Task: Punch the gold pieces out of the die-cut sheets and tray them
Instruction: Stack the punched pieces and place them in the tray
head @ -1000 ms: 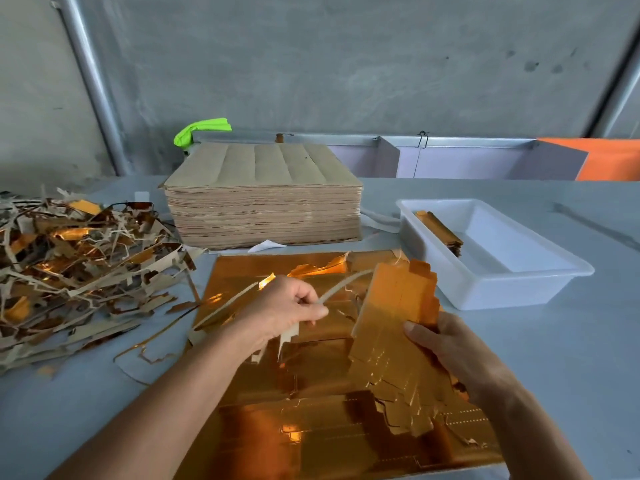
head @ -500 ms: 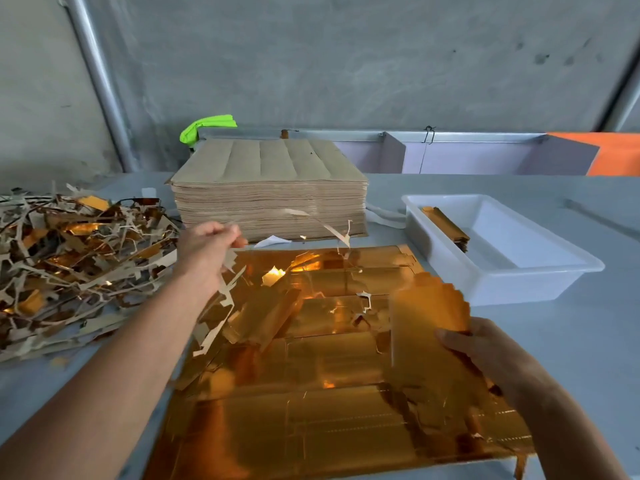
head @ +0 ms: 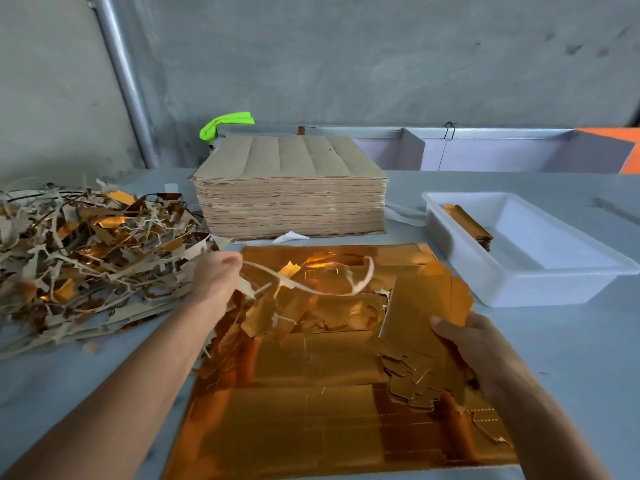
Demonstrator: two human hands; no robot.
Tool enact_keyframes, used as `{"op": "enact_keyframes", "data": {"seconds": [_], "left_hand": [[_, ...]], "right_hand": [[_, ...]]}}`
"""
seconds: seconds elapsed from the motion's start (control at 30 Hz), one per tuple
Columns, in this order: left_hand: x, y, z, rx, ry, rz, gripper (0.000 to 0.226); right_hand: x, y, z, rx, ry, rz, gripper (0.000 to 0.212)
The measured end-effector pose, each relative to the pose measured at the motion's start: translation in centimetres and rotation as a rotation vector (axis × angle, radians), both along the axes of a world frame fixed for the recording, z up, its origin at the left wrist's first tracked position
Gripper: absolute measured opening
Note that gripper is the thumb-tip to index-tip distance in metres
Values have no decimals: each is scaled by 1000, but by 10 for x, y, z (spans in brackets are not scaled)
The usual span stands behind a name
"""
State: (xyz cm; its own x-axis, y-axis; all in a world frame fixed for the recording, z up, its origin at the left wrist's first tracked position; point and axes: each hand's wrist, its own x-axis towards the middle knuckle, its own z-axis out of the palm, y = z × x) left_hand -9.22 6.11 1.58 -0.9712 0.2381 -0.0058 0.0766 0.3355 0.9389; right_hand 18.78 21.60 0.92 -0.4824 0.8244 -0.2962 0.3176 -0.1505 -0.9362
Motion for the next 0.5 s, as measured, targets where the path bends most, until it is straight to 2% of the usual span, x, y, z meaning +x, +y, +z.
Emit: {"op": "enact_keyframes", "data": {"seconds": [0.1, 0.17, 0.2, 0.23, 0.3, 0.33, 0.4, 0.43, 0.47, 0.5], "left_hand": [[10, 5, 21, 458, -216, -9, 19], [12, 9, 35, 667, -239, -95, 20], [12, 12, 38, 605, -180, -127, 29], [11, 14, 38, 358, -75, -137, 45], [13, 15, 28, -304, 228, -123, 68], [16, 12, 20, -501, 406, -125, 72], [23, 6, 4, -613, 705, -139, 65], [25, 3, -2, -617, 790, -163, 51], [29, 1, -7, -647, 809, -212, 33], [35, 0, -11, -725, 766, -272, 27]], "right_hand": [[-5, -5, -4, -9, 1, 12, 15], [-9, -10, -5, 6, -4, 32, 13], [-10, -12, -5, 9, -8, 42, 13], [-11, -15, -6, 8, -11, 54, 13], [-13, -20, -6, 13, -7, 96, 12], [-13, -21, -6, 21, -8, 118, 12], [-15, -24, -8, 28, -12, 139, 10], [-16, -25, -8, 21, -10, 144, 9], [-18, -27, -8, 13, -9, 148, 10], [-19, -29, -8, 15, -13, 158, 12]]}}
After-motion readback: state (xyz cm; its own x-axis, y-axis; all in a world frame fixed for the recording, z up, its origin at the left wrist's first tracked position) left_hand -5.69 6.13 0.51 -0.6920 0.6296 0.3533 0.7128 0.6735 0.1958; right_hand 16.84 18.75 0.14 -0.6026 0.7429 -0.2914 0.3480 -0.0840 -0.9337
